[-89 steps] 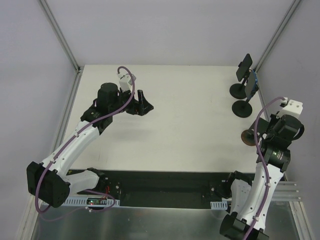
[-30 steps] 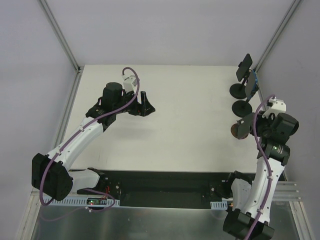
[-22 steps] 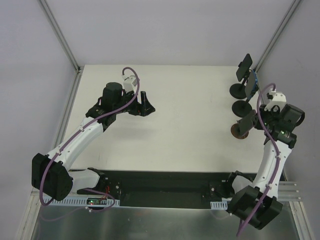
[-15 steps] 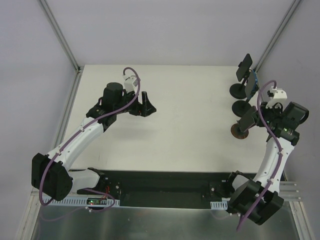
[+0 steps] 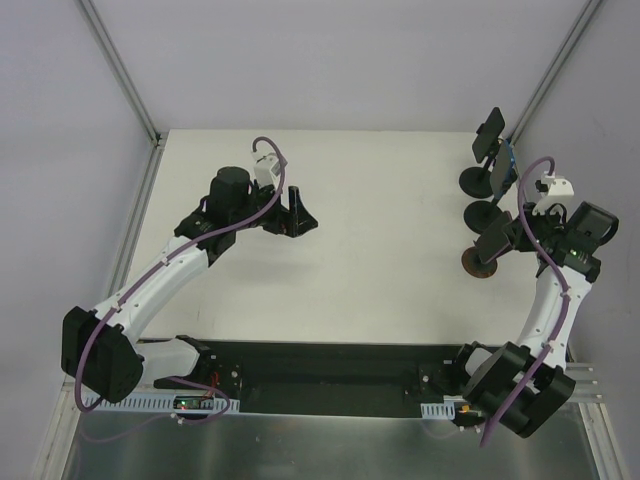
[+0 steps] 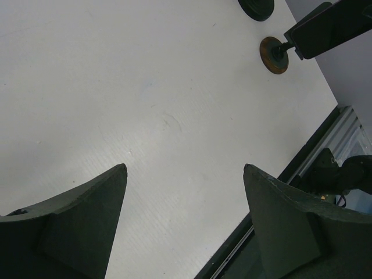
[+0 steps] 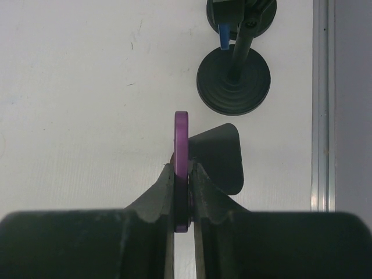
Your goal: Place the phone on the phone stand
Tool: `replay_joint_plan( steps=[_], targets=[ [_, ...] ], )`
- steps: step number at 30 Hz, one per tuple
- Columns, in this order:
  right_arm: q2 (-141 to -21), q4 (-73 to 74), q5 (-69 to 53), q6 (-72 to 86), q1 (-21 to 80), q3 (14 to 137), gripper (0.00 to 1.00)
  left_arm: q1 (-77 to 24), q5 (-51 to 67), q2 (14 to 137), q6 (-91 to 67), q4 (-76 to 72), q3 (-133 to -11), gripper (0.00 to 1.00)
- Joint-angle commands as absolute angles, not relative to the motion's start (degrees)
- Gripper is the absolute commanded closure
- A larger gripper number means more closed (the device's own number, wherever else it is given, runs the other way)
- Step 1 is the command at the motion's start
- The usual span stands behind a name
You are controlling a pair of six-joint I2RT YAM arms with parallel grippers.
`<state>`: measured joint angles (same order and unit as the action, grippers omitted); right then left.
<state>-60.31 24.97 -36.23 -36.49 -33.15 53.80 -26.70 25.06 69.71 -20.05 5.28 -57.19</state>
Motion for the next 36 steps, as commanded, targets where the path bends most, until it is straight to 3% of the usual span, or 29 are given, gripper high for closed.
replay_joint_plan(
  steps=[1, 10, 17, 21, 29, 36],
  targets=[
    [-60.5, 21.0, -37.8, -38.1, -33.7, 56.6, 1.00, -27.6, 25.1, 67.4, -18.5, 3.7, -57.0, 0.21],
    [-61.2, 19.5, -37.1, -38.2, -33.7, 54.1, 1.00, -27.7, 25.2, 67.2, -18.5, 3.6, -57.0, 0.21],
    [-60.6, 18.1, -34.5, -36.4, -33.7, 52.6, 0.82, -27.7, 25.0, 67.2, -18.5, 3.6, -57.1, 0.21],
    [-60.7, 17.8, -34.3, -35.4, -33.7, 52.1, 0.79, -27.6, 25.0, 67.2, -18.2, 3.7, -57.0, 0.20],
    [-60.2, 16.6, -29.6, -32.4, -33.6, 51.7, 0.57, -27.6, 24.8, 67.5, -18.1, 3.6, -57.0, 0.20],
    [-59.9, 18.3, -23.5, -31.6, -32.8, 52.8, 0.45, -27.7, 24.3, 67.9, -17.7, 3.7, -56.8, 0.20]
  ],
)
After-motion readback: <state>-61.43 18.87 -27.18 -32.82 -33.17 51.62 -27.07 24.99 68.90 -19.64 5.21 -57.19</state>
